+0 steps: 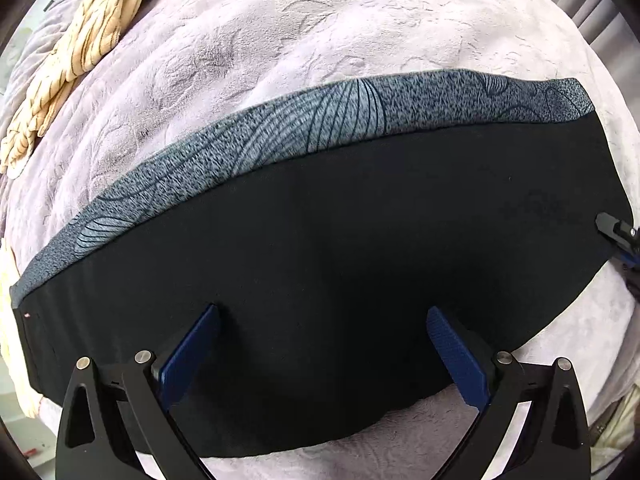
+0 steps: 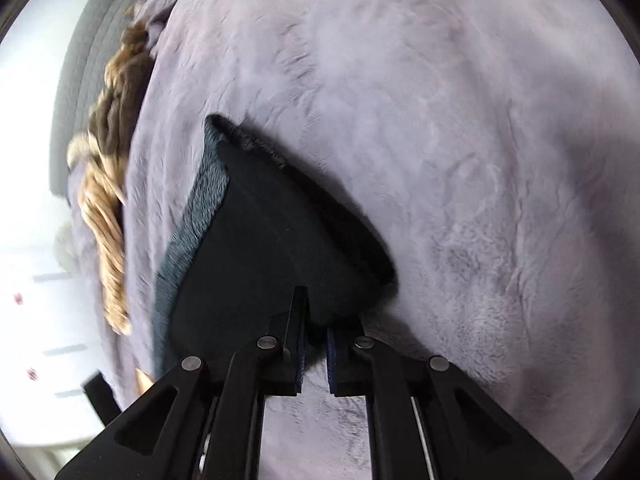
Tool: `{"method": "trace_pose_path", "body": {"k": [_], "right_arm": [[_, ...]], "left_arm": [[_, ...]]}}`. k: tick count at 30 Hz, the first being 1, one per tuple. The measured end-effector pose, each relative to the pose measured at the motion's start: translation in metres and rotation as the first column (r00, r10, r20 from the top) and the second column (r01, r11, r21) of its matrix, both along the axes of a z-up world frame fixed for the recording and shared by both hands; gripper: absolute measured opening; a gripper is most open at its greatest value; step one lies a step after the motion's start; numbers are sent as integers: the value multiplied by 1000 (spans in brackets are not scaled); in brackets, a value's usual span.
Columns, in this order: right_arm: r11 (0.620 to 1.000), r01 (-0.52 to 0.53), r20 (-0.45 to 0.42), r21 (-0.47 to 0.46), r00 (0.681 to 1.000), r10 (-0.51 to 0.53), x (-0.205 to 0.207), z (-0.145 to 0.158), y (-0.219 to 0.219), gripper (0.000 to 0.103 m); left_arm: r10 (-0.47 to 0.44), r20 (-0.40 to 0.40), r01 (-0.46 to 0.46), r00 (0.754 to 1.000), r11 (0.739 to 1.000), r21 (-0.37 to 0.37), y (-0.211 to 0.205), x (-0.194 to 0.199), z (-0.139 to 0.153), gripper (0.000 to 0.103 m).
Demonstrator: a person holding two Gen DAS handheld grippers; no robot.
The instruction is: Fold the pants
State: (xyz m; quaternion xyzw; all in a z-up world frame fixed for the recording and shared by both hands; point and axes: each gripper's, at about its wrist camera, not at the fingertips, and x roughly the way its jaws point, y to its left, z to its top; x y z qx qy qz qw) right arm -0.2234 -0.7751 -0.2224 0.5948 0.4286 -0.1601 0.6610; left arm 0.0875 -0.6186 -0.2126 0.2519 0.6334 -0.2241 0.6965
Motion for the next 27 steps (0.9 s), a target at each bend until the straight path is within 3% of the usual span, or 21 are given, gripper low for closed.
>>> {"method": "trace_pose_path", "body": {"k": [5,8,12,17,18,27], "right_arm": [[999,-42,11,-25,999,42,-6,7,3,12],[998,-55,-2,-41,999,55,-5,5,6,12],[997,-62,-7,-46,998,62,-3,2,8,12],[997,-73,-12,-28,997,72,-5,6,13,17],[997,-70,-17,-21,997,69,-6,5,14,22],[998,-45,12,33,999,45,-30,6,33,24]], "left_arm": [[41,146,-36,988,999,-37,-11,41,19,103],[90,125,-89,988,996,-21,-16,73,0,103],[153,52,-150,987,987,-58,-17,97,-17,103],[82,107,-81,991,997,-12,-7,84,5,103],[77,106,-77,991,997,-8,-6,83,7,103],[58,66,-56,996,998,-39,-1,48,28,103]]}}
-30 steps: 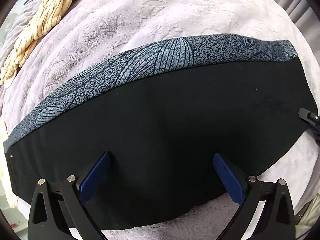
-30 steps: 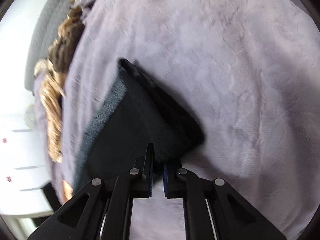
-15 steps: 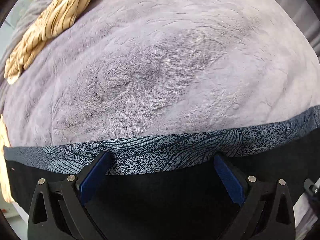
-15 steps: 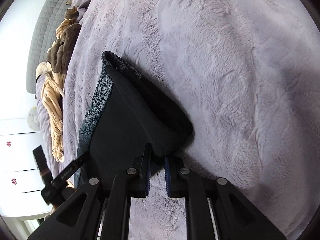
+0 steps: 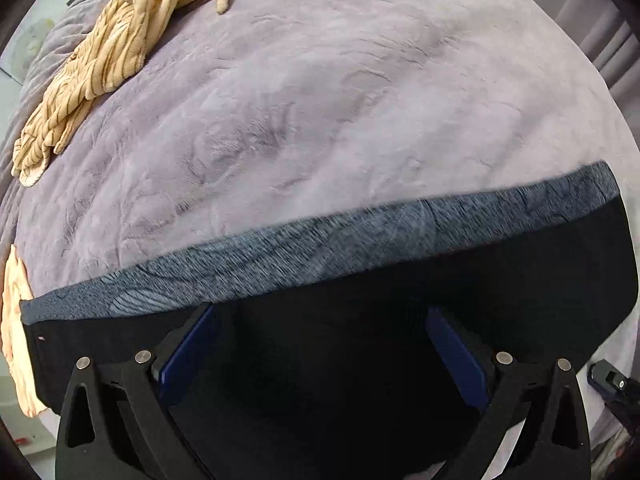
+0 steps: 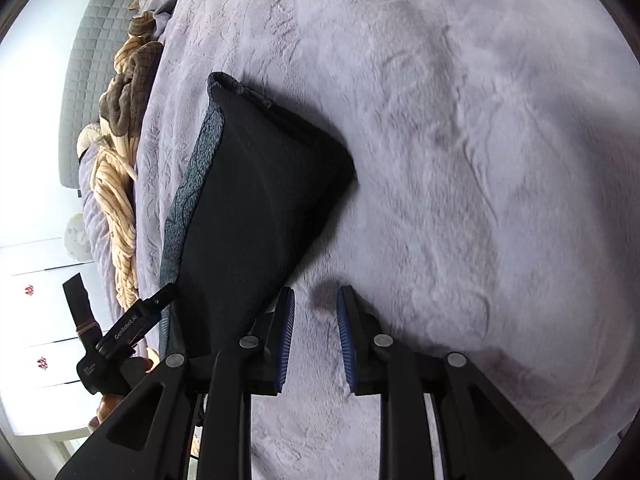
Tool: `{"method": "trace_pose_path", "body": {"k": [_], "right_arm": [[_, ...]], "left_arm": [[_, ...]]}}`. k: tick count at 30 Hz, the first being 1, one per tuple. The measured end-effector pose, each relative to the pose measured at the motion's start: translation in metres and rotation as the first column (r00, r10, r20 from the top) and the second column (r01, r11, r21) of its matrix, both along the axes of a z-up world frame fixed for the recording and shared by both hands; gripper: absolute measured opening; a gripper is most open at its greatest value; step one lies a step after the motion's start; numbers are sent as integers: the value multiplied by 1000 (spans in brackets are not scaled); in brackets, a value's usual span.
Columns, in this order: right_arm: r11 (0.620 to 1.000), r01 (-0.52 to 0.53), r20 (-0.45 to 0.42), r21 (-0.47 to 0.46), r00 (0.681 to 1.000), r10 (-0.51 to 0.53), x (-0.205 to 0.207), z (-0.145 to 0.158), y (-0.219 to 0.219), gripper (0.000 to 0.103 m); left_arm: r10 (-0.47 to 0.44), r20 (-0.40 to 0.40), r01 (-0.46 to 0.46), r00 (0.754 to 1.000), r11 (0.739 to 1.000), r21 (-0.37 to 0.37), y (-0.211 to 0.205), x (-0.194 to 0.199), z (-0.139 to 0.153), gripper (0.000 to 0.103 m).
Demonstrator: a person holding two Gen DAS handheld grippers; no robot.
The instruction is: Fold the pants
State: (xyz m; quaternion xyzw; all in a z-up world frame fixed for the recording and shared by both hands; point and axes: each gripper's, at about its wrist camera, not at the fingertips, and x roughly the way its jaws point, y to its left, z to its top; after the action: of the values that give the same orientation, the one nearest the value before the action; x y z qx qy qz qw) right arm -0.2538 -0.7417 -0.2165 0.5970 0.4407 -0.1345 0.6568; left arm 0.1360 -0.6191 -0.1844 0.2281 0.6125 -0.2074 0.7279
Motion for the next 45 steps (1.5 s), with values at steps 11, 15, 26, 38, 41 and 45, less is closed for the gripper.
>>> {"method": "trace_pose_path", "body": {"k": [11,15,26,38,41,45], "right_arm": [[1000,6,83,30,997,-8,5,3,7,34],[999,21,105,36,994,-25,10,0,7,34],[994,92,175,57,979,-101,32,-24,0,34],[996,30,279,-89,960,-4,66,21,1,15],[994,28,310,-109,951,7,67,34,7,15],[988,16,329,-151,944,35,78,55,14,15]], "left_arm": [[-22,-39,20,999,999,-39,11,-60,-16,103],[-34,-25,32,999,998,-55,15,-70,-22,103],[-45,9,45,999,996,-80,22,-84,-14,103],[128,100,-124,987,991,-41,14,-30,9,103],[96,79,-95,992,995,-15,10,-28,-15,103],[61,91,-60,994,998,-16,20,-39,4,103]]}}
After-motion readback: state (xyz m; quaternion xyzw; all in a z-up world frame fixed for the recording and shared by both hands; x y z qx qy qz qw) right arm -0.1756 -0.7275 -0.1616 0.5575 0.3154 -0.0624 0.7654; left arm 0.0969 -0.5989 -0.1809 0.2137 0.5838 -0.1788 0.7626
